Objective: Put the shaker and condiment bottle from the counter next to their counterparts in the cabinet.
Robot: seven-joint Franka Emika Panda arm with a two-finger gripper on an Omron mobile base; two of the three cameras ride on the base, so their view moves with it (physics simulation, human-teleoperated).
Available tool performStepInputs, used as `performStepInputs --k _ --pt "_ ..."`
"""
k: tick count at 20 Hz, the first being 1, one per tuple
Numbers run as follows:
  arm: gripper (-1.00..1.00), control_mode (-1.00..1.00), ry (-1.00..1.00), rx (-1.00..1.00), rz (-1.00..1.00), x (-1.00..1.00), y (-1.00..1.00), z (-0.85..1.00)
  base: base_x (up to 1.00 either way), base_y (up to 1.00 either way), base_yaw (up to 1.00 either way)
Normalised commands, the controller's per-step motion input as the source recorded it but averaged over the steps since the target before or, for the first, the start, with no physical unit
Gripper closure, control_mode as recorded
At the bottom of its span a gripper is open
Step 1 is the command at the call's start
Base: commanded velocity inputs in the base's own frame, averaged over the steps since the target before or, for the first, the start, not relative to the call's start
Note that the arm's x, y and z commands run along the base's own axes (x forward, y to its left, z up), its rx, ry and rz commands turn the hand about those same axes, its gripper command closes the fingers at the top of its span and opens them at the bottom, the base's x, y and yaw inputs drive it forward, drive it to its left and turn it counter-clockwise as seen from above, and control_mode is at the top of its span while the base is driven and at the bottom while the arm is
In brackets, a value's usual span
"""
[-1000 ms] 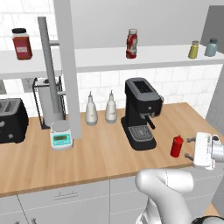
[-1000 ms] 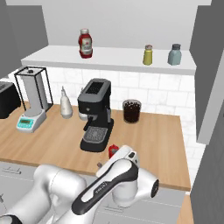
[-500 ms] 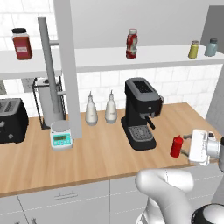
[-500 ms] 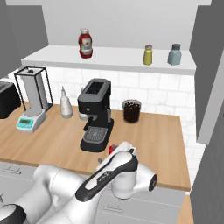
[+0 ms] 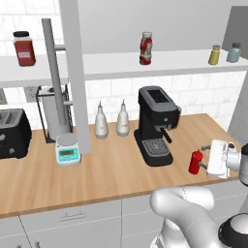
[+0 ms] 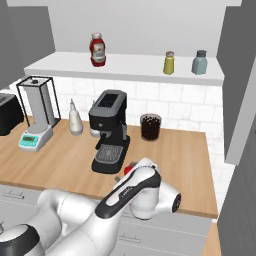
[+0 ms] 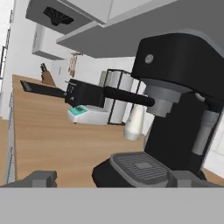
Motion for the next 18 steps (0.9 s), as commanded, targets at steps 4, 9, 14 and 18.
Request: performStepInputs --k 4,9,14,18 --pt "-1.0 -1.0 0.0 0.0 0.0 0.18 -0.15 0.0 0.0 0.0 0.0" --pt "-1.0 -1.0 0.02 0.0 0.0 0.28 -0.09 -0.02 0.0 0.0 0.0" --pt "-1.0 -1.0 0.21 0.0 0.0 0.14 -0.02 -0.32 0.0 0.0 0.0" --pt "-1.0 -1.0 0.12 0.0 0.0 0.19 -0.06 -0.06 0.0 0.0 0.0"
